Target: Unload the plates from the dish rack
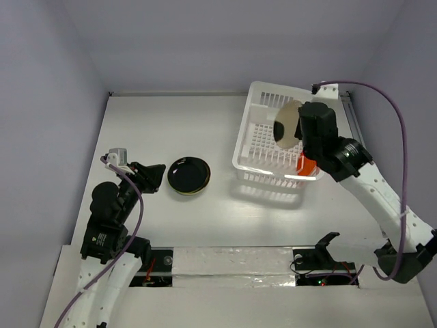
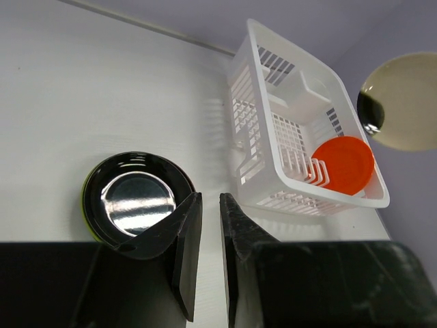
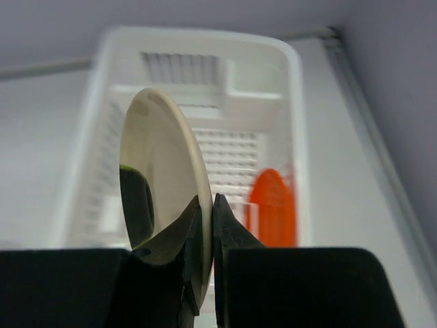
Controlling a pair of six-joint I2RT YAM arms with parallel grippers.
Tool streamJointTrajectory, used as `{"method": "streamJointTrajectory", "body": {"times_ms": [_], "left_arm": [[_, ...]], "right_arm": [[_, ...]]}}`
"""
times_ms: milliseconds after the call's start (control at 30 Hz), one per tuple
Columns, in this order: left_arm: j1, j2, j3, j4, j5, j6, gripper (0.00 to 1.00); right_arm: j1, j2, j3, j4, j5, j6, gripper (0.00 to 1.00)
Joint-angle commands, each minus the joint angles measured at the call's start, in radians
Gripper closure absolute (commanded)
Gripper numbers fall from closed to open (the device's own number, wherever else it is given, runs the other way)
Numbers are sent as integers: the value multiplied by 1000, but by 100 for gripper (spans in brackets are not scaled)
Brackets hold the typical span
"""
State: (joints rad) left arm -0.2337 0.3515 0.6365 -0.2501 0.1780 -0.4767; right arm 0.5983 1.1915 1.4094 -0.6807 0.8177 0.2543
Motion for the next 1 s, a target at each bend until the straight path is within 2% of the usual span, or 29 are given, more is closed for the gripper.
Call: {"method": "streamJointTrajectory", "body": {"times_ms": [0,67,167,333,533,800,867,967], "left_arm": [[7,9,25,60,12,10,86],[16,10,28,57,6,10,86],[16,14,28,54,-2,9,87],[25,15,29,52,-2,9,87],[25,20,28,54,0,10,87],[34,17,28,55,5,9,87],[34,15,29,55,3,10,87],[34,17,28,55,3,10,87]], "right_arm": [[63,-9,-1,162,-208,117,100],[98,41,-35,295,-393,154,100],[152,182,-27,383,-518,209,100],[271,397,78,420,-571,244,100],[282,584,118,527,-686,315,100],[291,727,115,598,-793,379,100],[291,747,115,601,-796,388,98],[291,787,141,540,-766,390,83]]}}
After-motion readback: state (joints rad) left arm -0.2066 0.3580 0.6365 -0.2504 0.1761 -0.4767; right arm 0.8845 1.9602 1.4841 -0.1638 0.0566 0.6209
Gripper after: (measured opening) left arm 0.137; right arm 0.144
